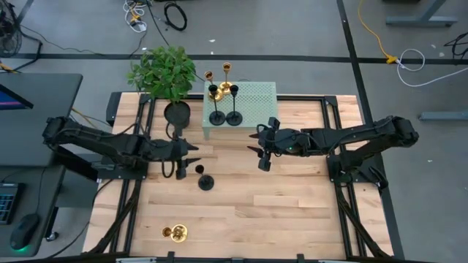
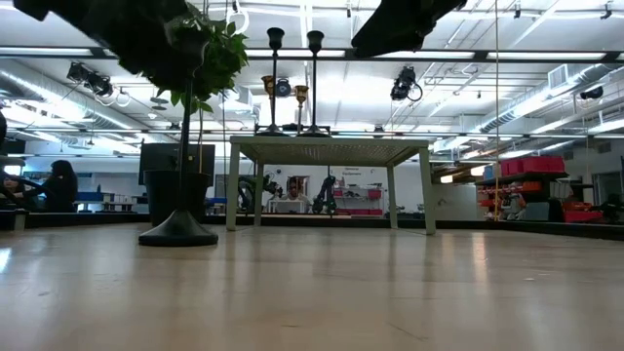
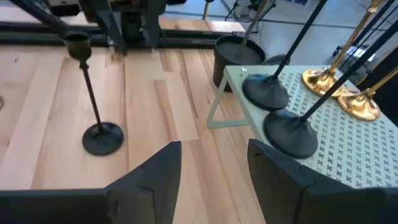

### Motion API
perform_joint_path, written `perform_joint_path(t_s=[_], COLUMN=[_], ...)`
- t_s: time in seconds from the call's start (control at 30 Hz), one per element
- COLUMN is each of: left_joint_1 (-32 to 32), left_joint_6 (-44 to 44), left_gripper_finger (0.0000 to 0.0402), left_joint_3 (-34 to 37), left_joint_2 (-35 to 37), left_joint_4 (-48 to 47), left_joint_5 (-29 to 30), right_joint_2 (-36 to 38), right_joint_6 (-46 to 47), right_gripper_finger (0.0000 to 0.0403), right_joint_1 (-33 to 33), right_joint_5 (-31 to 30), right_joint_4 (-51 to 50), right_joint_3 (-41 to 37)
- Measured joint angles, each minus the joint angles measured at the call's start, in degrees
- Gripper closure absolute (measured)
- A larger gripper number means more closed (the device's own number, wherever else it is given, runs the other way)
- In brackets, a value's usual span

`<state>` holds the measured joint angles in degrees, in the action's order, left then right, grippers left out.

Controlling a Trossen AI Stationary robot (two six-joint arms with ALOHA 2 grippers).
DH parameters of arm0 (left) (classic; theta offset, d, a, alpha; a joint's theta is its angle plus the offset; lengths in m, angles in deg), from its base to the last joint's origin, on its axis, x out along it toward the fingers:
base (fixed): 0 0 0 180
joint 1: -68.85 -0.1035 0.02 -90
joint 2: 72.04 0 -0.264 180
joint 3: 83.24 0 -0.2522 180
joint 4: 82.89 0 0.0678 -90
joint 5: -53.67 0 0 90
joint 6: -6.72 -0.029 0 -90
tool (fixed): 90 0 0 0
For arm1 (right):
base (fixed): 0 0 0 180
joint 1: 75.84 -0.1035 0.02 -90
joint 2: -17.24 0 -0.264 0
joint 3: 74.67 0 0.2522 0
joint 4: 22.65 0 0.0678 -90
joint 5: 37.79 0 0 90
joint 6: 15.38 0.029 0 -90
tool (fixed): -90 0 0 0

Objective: Pick & Place candle stick holders
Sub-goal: Put the black candle holder on the shelf

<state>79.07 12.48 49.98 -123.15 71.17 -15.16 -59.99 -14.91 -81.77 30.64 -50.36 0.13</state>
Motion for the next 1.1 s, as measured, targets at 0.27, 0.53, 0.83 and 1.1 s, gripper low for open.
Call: perform_joint_path(t_s=[0.27, 0.53, 0.83, 1.1], left_joint_1=[4.8, 12.4, 15.6, 15.6], left_joint_6=[7.6, 10.2, 10.4, 9.6], left_gripper_finger=[0.0219, 0.0219, 0.0219, 0.0223], left_joint_3=[0.4, 4.8, 7.2, 7.3], left_joint_2=[0.6, -3.3, -10.4, -15.7], left_joint_4=[-7.0, 3.8, 16.5, 22.4], left_joint_5=[-4.5, 0.0, 6.3, 8.2], right_joint_2=[0.0, 0.0, 0.0, 0.0], right_joint_6=[0.6, 2.1, 2.2, 2.3], right_gripper_finger=[0.0218, 0.0218, 0.0218, 0.0218], right_joint_1=[-1.8, -4.6, -8.7, -10.9], right_joint_5=[0.0, 0.0, 0.0, -2.0], right_joint_4=[0.0, 0.4, 1.4, 1.7], right_joint_3=[0.0, 0.0, 0.0, 0.0])
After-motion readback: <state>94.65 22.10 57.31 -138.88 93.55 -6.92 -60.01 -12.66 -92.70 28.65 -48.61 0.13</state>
